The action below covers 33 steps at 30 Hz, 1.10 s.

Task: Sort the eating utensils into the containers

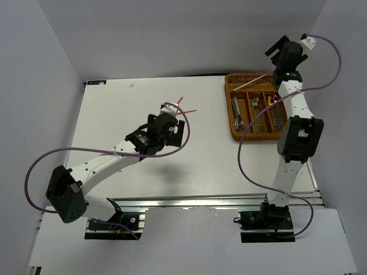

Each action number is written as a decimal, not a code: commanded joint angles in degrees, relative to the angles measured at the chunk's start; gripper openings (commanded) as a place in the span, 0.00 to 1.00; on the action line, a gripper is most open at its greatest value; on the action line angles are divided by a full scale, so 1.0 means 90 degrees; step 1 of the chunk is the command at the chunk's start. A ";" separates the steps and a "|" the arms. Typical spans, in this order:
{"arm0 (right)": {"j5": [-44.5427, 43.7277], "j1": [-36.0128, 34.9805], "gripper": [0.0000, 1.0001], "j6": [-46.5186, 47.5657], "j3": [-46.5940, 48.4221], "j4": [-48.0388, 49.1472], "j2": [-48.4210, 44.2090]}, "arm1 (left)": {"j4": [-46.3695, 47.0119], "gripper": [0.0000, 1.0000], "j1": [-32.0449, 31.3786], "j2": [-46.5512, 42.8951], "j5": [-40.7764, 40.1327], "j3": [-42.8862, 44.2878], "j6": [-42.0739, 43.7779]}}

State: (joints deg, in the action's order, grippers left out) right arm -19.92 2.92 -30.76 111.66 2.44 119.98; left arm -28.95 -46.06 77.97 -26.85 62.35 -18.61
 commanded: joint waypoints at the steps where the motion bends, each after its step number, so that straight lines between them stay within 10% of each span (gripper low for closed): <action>1: 0.0639 0.0076 0.89 0.0469 0.0025 -0.0580 -0.0683 | 0.0394 0.98 0.0176 0.0154 -0.0152 0.0629 -0.0081; 7: 0.1714 0.0115 0.81 -0.0038 -0.2132 -0.0210 -0.2129 | 0.0356 0.98 0.0821 0.1110 0.0668 0.1762 0.0105; 15: 0.3414 -0.0176 0.44 -0.0479 -0.5789 0.0510 -0.4715 | 0.0434 0.98 0.1768 0.2524 0.1508 0.3119 0.0837; 25: 0.3991 -0.0842 0.50 -0.0059 -0.7523 -0.0260 -0.7334 | -0.0406 0.73 0.2140 0.5319 0.2834 0.6116 0.2633; 33: 0.4479 -0.0881 0.53 0.0361 -0.7611 -0.0827 -0.7589 | -0.0542 0.71 0.2140 0.5730 0.3794 0.6129 0.4020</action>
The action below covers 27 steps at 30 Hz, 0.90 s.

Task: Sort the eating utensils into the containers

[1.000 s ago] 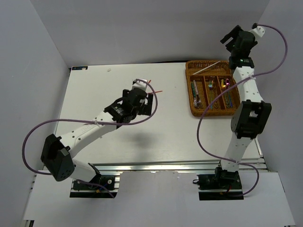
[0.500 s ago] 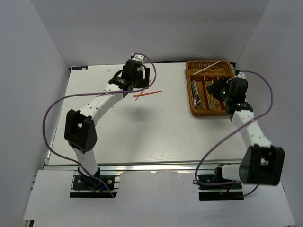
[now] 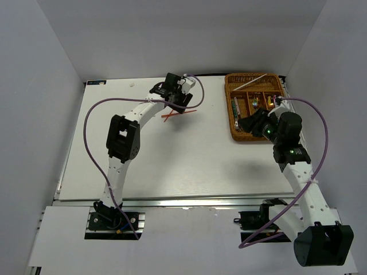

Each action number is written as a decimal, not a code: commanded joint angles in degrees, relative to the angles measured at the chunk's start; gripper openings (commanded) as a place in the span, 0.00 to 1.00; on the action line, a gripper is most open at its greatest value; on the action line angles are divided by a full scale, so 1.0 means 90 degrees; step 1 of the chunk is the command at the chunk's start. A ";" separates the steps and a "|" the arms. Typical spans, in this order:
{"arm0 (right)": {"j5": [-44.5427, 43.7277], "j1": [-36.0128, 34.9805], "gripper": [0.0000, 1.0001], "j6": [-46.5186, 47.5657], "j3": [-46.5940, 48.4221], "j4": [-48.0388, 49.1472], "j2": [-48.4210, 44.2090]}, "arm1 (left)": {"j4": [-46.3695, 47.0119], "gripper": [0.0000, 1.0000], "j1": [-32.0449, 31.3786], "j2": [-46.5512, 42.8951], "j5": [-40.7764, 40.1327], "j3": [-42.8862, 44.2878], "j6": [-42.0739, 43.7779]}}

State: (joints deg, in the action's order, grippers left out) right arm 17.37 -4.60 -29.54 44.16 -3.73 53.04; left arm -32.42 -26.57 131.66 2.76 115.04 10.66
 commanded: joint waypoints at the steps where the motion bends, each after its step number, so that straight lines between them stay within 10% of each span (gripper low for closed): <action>1: 0.0394 -0.0055 0.53 0.0235 -0.0122 -0.0143 -0.0199 | -0.0244 0.70 -0.0027 -0.0186 0.0552 0.0303 0.0885; 27: 0.0551 -0.0485 0.54 0.0411 0.0161 -0.0289 -0.0444 | -0.1329 0.59 0.0286 0.1299 0.1401 0.1515 0.1736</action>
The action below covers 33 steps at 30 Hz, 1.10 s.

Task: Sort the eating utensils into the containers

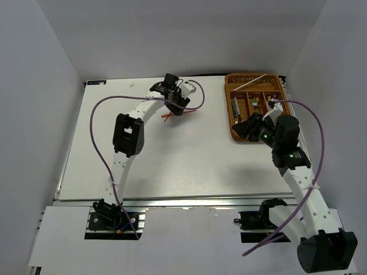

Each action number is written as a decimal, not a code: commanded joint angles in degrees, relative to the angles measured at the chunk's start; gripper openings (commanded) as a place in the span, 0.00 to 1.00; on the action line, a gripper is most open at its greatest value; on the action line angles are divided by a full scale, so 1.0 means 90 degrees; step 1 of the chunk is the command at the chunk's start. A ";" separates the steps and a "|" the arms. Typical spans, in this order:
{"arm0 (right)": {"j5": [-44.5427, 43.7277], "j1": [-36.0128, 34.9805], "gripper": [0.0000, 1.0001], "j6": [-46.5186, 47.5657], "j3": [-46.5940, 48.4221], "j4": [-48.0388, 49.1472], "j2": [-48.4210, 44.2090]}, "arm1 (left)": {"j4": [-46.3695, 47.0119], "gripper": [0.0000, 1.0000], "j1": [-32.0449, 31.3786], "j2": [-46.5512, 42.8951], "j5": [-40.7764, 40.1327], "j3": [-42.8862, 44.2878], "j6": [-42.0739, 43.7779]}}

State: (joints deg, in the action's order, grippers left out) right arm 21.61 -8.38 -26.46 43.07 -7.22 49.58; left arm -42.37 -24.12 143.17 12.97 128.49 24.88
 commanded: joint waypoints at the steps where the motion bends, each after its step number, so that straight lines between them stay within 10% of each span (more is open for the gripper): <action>1: 0.0099 -0.0074 0.54 0.0078 0.0293 0.0119 -0.0050 | -0.0243 0.58 0.0014 0.0020 0.0297 -0.0028 0.0174; 15: 0.0236 -0.0182 0.53 0.0039 0.0371 0.0178 -0.0225 | -0.0429 0.52 0.0024 0.0293 0.0365 -0.0155 0.0136; 18: 0.0226 -0.0172 0.53 0.0010 0.0303 0.0217 -0.0304 | -0.0595 0.28 0.0024 0.0322 0.0530 -0.0116 0.0029; 25: 0.0392 -0.0182 0.53 -0.0195 0.0351 0.0402 -0.0343 | 0.0302 0.00 -0.0425 -0.0887 0.0308 -0.2017 -0.0605; 33: 0.0364 -0.0172 0.64 -0.0176 0.0312 0.0373 -0.0197 | 0.1572 0.00 -0.1625 -0.2177 -0.0580 -0.4411 -0.1834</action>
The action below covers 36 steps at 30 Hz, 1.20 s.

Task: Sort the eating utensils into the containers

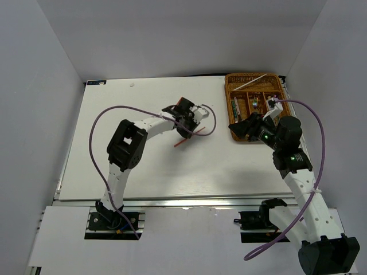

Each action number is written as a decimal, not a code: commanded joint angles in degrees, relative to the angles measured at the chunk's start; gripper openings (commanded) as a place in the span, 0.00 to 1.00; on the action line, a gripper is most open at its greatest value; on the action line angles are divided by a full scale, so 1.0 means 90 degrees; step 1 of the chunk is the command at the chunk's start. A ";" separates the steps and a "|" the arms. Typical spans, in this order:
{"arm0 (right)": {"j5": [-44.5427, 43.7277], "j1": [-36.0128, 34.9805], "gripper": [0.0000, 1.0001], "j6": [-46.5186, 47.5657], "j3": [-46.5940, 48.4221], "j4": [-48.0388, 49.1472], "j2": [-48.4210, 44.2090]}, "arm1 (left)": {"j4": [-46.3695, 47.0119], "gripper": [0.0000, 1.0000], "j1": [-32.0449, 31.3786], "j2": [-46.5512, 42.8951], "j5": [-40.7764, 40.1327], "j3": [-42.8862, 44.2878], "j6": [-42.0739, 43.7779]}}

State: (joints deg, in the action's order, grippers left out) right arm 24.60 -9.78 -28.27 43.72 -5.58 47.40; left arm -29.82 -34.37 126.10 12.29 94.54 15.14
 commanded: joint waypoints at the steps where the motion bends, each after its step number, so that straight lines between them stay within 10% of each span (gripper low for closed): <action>1: 0.0011 -0.0026 0.65 0.0026 0.0259 0.0152 0.0066 | 0.0430 0.00 -0.0565 -0.0465 -0.0942 -0.0806 -0.0889; 9: -0.0622 -0.0007 0.70 -0.0130 0.0191 -0.0043 0.0066 | 0.1350 0.00 -0.0703 -0.1559 -0.1786 -0.2339 -0.2081; 36: -0.1756 -0.1324 0.77 -0.3089 -0.1285 0.2906 0.2067 | 0.2220 0.00 -0.1279 -0.3327 -0.0771 -0.2976 -0.2941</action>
State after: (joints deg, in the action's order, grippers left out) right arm 12.86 -19.84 -53.63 29.28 16.01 64.40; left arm -12.88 -44.91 101.27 2.09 67.20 -9.76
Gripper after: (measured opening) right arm 0.773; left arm 0.109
